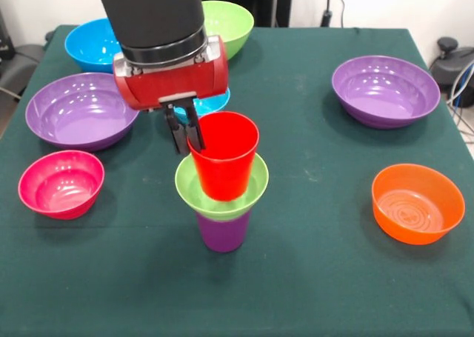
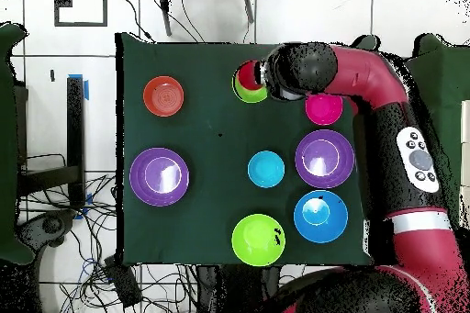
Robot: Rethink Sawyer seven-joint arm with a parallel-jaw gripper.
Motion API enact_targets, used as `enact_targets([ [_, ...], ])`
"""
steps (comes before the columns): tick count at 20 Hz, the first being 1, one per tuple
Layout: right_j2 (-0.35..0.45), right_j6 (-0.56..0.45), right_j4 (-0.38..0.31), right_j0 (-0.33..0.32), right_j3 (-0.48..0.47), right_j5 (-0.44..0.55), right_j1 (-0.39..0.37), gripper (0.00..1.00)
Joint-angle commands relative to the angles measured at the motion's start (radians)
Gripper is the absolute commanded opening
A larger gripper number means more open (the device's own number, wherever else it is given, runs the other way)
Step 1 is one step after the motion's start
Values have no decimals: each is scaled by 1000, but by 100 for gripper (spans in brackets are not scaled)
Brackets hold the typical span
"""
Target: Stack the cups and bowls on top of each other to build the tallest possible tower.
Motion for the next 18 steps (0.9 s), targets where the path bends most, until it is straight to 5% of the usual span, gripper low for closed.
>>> enact_targets([
  [1, 34, -257, -67, 43, -62, 50, 67, 0],
  [18, 28, -242, -68, 26, 13, 29, 39, 0],
])
